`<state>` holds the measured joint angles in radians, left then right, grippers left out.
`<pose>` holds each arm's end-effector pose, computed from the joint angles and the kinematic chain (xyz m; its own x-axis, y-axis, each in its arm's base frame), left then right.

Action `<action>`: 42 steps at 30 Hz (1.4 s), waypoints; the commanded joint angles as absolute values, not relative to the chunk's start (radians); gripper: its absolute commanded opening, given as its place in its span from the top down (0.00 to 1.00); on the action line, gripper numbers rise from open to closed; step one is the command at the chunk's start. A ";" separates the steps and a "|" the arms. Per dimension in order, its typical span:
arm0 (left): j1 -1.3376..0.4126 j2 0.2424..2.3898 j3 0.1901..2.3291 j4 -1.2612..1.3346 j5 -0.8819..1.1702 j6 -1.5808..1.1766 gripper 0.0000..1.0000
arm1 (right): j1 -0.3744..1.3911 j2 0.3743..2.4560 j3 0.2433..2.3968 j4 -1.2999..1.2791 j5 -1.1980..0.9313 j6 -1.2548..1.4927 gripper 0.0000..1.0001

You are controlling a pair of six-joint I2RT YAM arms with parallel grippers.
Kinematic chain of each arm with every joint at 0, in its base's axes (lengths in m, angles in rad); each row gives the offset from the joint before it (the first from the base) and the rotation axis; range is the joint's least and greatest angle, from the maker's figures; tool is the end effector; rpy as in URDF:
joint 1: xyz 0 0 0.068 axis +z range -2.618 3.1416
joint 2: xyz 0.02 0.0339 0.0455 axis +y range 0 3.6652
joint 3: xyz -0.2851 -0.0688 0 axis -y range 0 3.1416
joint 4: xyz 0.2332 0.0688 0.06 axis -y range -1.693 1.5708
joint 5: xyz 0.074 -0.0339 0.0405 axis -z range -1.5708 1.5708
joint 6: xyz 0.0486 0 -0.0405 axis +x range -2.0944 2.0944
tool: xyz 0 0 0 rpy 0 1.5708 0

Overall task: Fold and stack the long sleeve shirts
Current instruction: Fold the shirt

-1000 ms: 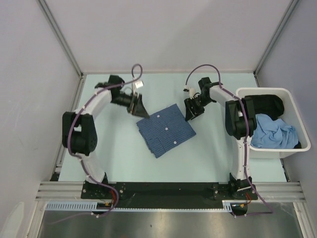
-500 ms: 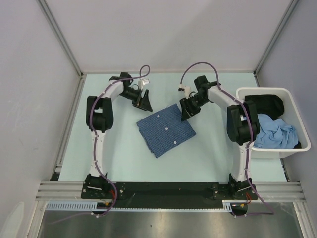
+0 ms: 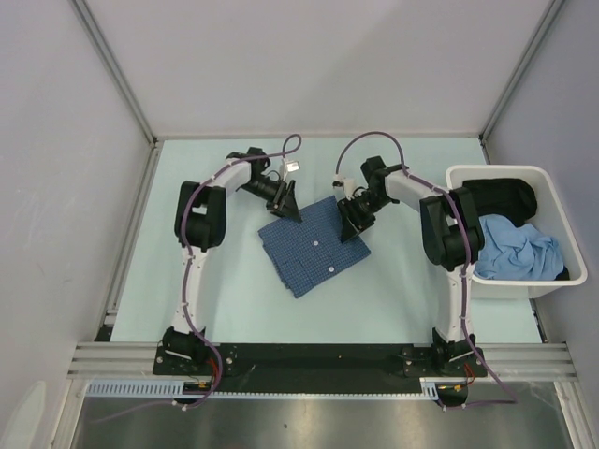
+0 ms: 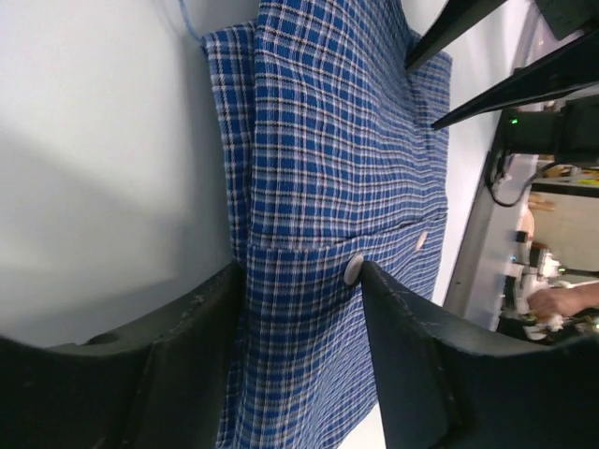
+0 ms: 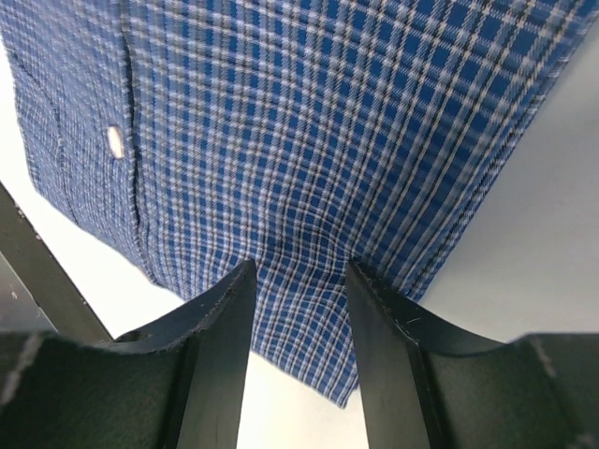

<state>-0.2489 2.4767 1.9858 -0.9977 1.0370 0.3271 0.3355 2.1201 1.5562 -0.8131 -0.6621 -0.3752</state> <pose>0.4611 -0.1604 0.1340 -0.8524 0.3853 -0.3534 0.4939 0.3716 -0.7861 0.3864 0.1664 0.1725 -0.7260 -0.5592 -0.4003 -0.6852 0.5383 0.4907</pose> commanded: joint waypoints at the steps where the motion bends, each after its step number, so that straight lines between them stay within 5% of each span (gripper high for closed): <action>1: -0.270 2.523 1.960 -1.008 1.037 0.307 0.45 | 0.336 2.151 1.557 -0.790 -0.641 -0.419 0.52; 5: -0.265 2.513 1.950 -0.979 1.058 0.273 0.52 | 0.337 2.151 1.555 -0.790 -0.646 -0.417 0.52; 12: -0.245 2.464 1.907 -0.841 1.149 0.129 1.00 | 0.338 2.135 1.562 -0.781 -0.670 -0.380 0.48; 21: -0.163 2.286 1.933 -0.919 1.097 0.138 1.00 | 0.229 2.051 1.591 -0.782 -0.814 -0.250 0.42; 27: -0.137 2.186 2.113 -1.143 0.833 0.353 1.00 | 0.206 1.981 1.560 -0.715 -0.842 -0.160 0.39; 36: -0.153 2.138 2.434 -1.122 0.268 0.532 1.00 | 0.207 1.942 1.506 -0.571 -0.900 0.077 0.32; 42: -0.320 1.973 2.020 -0.845 0.002 0.647 1.00 | 0.193 1.962 1.473 -0.519 -0.945 0.204 0.30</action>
<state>-0.1989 2.1082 2.2860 -1.0397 0.2451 0.5430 0.2043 1.9770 1.5017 -0.5911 -0.8886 0.0822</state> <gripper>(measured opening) 0.058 0.693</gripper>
